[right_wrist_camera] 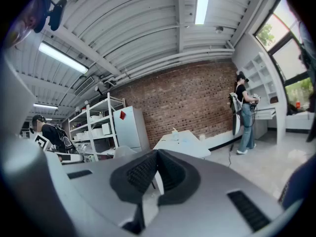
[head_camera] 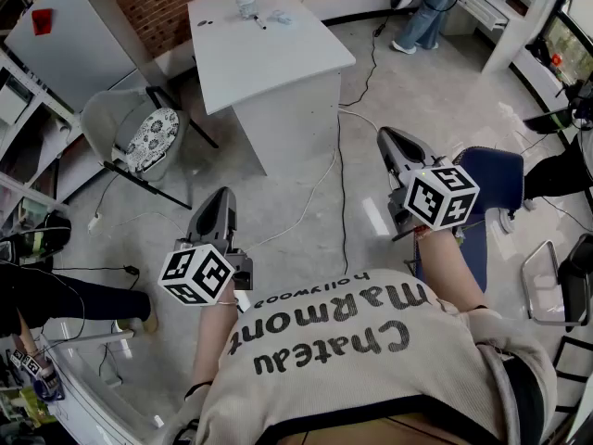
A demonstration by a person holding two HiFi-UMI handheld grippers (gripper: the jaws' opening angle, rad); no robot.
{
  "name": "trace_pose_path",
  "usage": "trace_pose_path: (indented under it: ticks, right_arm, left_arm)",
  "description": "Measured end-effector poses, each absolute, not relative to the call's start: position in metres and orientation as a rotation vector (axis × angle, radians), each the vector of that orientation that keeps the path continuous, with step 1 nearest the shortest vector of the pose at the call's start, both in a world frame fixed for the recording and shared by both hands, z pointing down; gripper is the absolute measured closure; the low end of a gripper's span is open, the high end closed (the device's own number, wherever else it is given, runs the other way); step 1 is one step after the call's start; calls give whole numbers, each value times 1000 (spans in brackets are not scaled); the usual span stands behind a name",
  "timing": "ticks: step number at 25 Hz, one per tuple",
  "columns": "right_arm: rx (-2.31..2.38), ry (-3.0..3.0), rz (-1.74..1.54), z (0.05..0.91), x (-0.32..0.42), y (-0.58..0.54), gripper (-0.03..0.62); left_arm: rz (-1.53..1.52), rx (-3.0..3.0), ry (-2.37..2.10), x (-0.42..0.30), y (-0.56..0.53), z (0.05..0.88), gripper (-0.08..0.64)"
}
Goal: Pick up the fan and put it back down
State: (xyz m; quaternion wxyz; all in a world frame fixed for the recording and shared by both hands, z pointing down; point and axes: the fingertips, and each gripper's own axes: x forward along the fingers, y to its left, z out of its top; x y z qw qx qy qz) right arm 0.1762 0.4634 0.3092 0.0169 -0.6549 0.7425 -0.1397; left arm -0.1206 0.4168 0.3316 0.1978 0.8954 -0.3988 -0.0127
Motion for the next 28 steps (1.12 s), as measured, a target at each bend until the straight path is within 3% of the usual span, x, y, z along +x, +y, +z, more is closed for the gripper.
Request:
trace_pose_path:
  ticks: [12, 28]
  right_arm:
    - [-2062, 2285, -492, 332, 174, 413, 589]
    - [-1996, 2161, -429, 289, 148, 229, 589]
  left_arm:
    - [-30, 2504, -1074, -121, 369, 341, 560]
    - [-34, 2596, -964, -118, 163, 313, 560]
